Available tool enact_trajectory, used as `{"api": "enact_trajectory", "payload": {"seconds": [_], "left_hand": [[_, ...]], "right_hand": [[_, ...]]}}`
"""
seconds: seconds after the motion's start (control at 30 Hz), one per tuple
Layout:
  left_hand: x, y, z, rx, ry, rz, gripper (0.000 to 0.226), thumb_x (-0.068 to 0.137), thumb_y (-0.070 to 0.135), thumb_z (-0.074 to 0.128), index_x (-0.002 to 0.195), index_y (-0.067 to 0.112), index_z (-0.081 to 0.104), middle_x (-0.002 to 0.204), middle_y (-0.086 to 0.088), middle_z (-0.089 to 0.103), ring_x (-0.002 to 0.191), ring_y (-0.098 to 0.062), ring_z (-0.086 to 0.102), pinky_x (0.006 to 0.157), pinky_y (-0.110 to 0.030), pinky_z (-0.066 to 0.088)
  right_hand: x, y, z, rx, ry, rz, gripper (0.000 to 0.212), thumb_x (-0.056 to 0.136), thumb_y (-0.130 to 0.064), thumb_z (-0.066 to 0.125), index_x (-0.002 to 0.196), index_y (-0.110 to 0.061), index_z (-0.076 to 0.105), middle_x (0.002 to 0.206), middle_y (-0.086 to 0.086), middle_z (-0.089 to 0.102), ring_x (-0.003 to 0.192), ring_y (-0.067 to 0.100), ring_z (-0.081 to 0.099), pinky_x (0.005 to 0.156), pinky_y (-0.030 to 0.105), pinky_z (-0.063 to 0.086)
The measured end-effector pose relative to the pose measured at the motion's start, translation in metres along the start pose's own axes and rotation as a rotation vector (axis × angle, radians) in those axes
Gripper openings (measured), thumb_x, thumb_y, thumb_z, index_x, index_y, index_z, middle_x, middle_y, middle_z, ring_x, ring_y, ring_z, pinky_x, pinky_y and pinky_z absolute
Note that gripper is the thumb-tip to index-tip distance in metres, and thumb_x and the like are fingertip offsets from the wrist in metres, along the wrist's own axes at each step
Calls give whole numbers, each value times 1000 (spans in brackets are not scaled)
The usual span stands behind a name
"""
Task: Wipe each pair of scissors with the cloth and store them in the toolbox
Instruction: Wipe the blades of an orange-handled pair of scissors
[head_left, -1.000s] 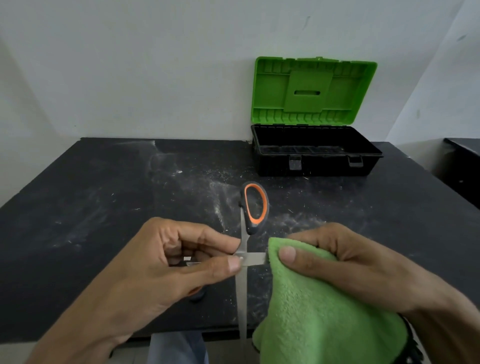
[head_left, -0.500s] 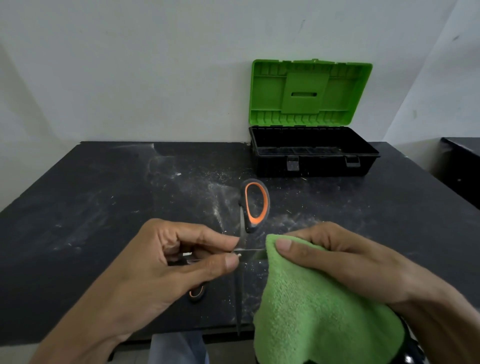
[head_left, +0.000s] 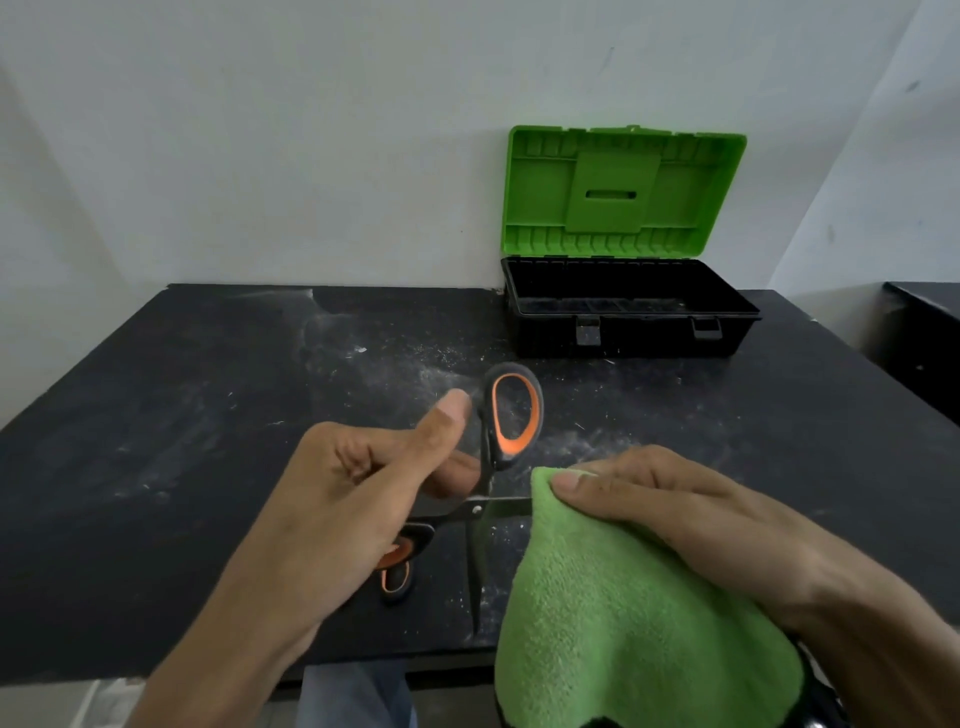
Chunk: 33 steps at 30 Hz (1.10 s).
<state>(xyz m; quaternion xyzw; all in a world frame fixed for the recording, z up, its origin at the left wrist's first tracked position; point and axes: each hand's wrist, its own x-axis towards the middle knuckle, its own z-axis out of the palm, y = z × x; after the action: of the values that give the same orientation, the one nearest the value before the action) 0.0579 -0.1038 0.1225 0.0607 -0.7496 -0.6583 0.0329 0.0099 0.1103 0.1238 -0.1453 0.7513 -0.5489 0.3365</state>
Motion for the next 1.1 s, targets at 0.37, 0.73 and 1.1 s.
{"api": "enact_trajectory", "payload": {"seconds": [0.37,0.73,1.1], "left_hand": [[5,-11,2,182,4,100,25,65,53,76,72,29,79,82,9,77,84,-7,73,85,-20,45],[11,-25,7,-71,150,-61,103,45,40,95,136,34,49,111,11,73,96,-4,71,88,-28,52],[6,-27,8,-264,-90,-83,28,71,28,74,81,3,80,82,-14,78,64,-17,72,55,-19,54]], "right_hand": [[6,13,-6,-116,54,-39,56,94,-54,57,105,0,65,87,15,65,79,34,59,77,48,47],[1,12,-8,-169,88,-137,45,104,-46,51,96,-2,61,79,4,62,71,23,61,69,37,53],[5,14,-11,-392,170,-323,35,103,-47,54,82,-21,65,76,7,62,63,27,62,60,36,51]]}}
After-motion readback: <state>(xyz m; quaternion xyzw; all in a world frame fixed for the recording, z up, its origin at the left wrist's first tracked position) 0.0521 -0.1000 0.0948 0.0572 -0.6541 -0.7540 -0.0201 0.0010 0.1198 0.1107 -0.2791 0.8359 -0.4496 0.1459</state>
